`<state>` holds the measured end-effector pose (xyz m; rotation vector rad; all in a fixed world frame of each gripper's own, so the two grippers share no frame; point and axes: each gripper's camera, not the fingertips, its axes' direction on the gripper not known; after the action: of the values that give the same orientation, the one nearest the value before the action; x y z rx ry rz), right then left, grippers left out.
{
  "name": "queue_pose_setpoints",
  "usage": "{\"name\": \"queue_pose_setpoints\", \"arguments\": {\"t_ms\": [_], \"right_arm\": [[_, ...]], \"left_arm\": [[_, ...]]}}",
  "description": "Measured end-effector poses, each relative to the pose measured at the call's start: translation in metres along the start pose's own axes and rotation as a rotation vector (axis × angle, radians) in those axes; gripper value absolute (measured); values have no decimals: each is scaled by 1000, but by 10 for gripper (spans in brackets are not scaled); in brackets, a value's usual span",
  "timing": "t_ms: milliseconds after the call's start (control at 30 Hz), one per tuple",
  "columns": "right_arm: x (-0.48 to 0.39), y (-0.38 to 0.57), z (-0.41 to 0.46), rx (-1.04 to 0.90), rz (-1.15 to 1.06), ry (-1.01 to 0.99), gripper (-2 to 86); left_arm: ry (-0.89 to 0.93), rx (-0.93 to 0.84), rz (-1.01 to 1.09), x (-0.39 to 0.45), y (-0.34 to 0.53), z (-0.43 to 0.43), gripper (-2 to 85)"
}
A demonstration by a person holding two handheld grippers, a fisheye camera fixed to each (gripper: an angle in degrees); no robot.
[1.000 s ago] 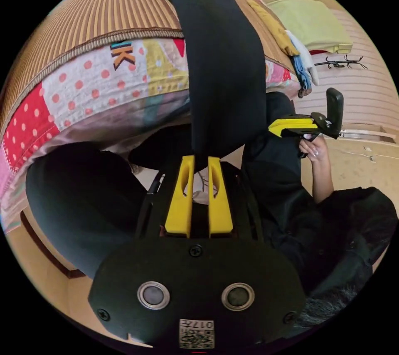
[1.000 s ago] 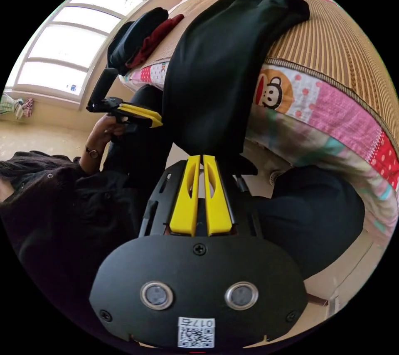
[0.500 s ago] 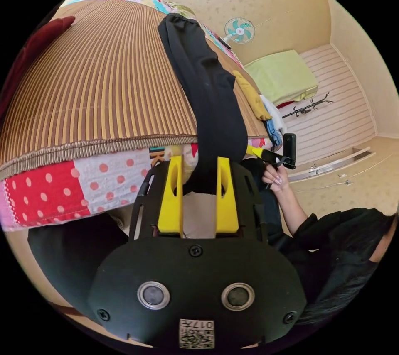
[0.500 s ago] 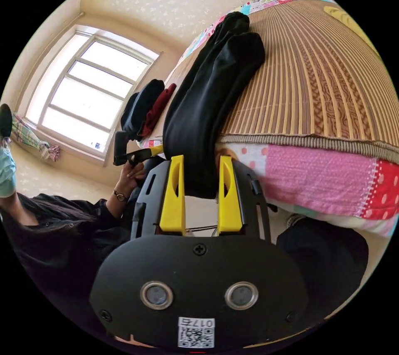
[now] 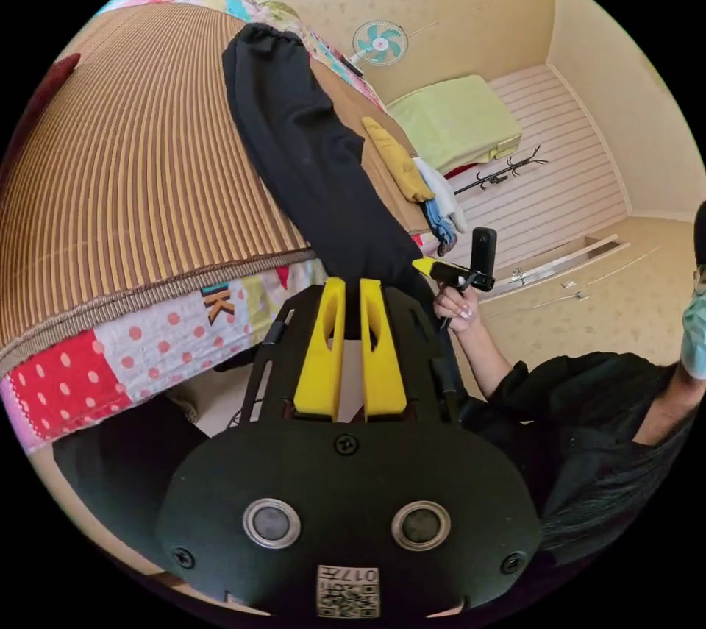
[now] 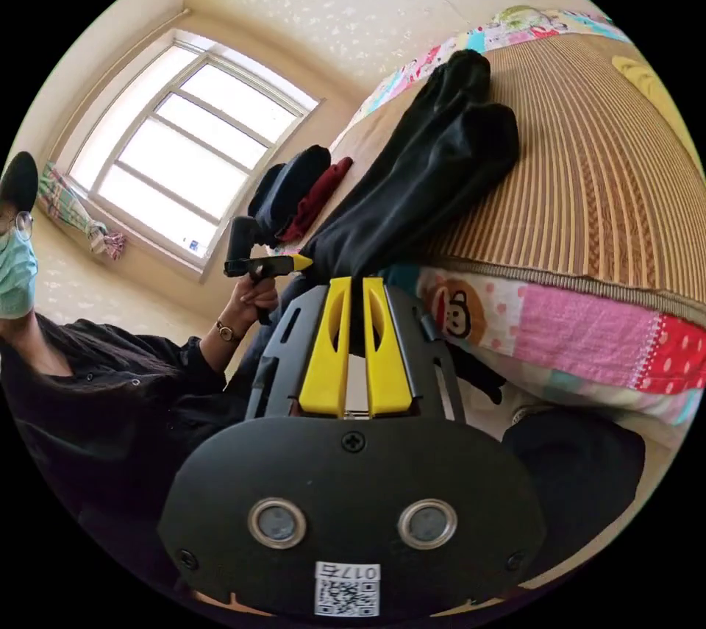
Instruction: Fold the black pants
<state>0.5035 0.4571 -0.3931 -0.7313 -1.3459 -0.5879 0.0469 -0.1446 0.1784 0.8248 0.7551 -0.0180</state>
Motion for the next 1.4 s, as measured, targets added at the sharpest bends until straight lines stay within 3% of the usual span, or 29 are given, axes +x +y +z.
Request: {"name": "queue_pose_setpoints", "arguments": {"t_ms": [133,300,400,533,733,900,1000,1133,1300,1400], "right_arm": [[-106,-34,-95,173,-296,-158,30],[-256,-77,-199,325,-662,-119,27],[-322,-96,-247,431,-789,-146,25],[-348,-150,-267,456,-697,-20,23],[-278,-256,-238,437,-540,93,19],[-218,-347,-196,404,-419,254,18],[-160,-364,-154,359,-338,318,19],[-63,-298,-76,199,-262,366,23],[63,-141,9,-83,-53,464,32],[116,-81,-3,-82,130,306,62]], "left_arm": [[145,226,239,101,-4,-85,39],[211,506,581,268,-35,-199,38],[304,602,643,325,-62,-242,33],[184,595,526,353,-114,-254,30],[119,534,346,306,-220,-232,29],[-109,458,279,264,-312,-206,34],[-195,370,250,216,-324,-164,37],[-301,200,181,135,-276,-80,43],[-326,-97,-14,18,-132,40,89],[-130,-23,-180,-27,-95,35,130]]}}
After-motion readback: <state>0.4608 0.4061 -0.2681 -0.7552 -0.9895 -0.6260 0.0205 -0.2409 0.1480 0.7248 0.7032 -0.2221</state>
